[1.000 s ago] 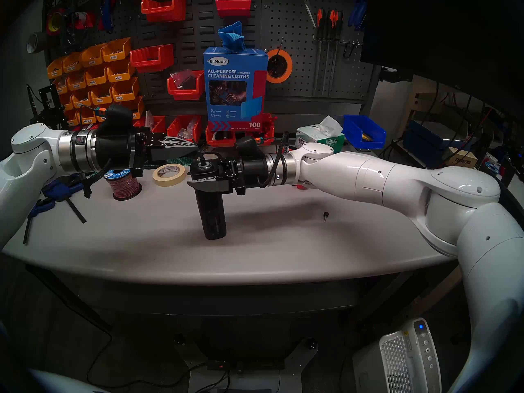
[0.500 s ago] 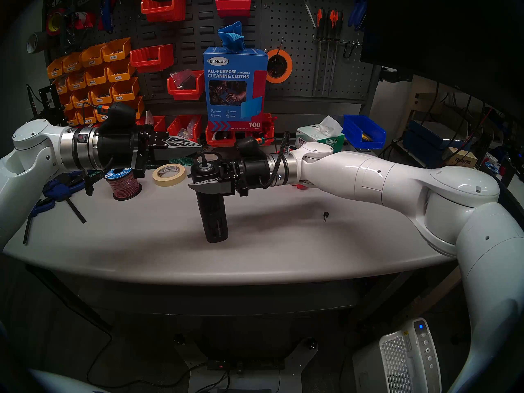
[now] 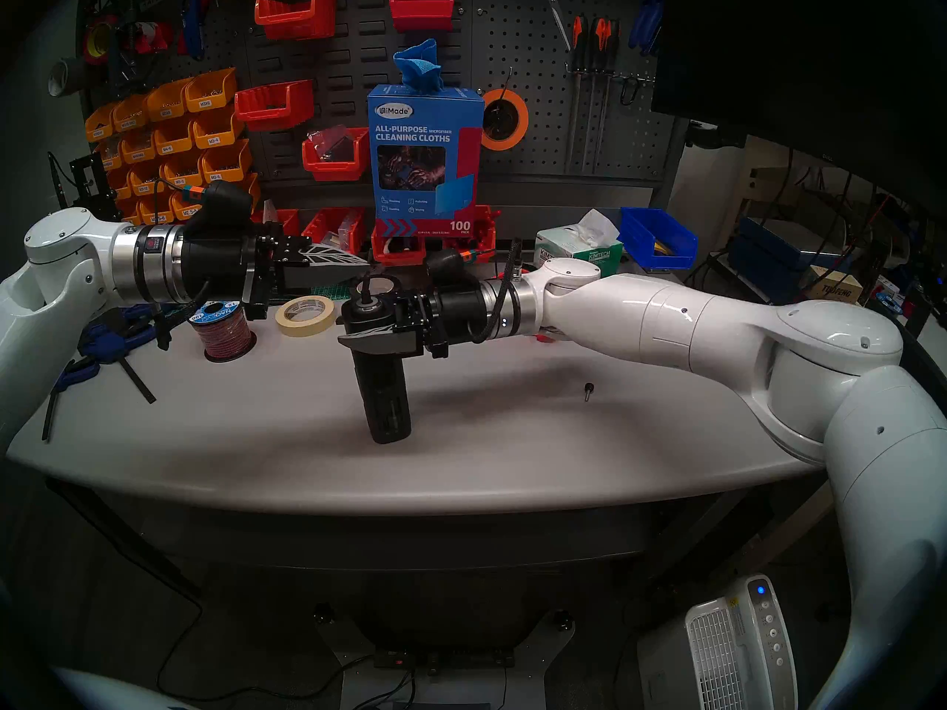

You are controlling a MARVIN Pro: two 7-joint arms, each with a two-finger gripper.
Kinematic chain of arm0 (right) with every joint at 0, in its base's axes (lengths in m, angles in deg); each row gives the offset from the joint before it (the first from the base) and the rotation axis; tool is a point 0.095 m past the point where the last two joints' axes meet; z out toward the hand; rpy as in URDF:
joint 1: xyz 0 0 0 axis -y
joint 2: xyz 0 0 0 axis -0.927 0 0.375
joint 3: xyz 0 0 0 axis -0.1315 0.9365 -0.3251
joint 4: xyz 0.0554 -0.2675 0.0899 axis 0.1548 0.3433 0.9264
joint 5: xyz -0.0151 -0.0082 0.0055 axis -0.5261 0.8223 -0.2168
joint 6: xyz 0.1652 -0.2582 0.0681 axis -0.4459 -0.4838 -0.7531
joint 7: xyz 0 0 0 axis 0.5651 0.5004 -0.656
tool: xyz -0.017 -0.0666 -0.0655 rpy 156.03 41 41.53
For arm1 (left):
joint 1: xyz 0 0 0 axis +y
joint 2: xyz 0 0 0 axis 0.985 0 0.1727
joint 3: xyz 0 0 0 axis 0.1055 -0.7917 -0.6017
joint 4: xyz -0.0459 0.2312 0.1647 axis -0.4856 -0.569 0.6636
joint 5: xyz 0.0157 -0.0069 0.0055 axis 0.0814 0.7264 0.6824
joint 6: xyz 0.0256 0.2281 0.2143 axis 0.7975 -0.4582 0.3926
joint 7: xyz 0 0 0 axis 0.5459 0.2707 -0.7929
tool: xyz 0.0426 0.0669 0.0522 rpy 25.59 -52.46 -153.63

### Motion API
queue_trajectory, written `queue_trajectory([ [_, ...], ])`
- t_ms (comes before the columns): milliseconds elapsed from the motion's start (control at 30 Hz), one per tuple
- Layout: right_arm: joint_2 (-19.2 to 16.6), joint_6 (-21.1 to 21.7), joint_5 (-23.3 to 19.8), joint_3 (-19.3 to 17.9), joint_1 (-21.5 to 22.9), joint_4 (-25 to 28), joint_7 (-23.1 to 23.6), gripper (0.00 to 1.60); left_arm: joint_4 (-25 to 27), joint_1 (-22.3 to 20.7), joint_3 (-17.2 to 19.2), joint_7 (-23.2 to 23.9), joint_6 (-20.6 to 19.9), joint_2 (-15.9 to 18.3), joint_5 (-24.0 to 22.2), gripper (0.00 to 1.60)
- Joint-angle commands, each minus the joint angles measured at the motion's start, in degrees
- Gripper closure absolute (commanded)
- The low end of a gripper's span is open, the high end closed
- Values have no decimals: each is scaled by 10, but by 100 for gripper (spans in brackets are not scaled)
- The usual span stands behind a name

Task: Pick a screwdriver bit and insert it into the screwdriver

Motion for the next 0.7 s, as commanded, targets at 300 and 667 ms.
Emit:
queue_trajectory([
  [300,0,1,-4,-12,16,-1,5,127,10,32,43,-11,19,16,-15,160],
  [667,3,3,-4,-13,17,-3,11,129,19,51,55,-7,26,24,-22,160],
])
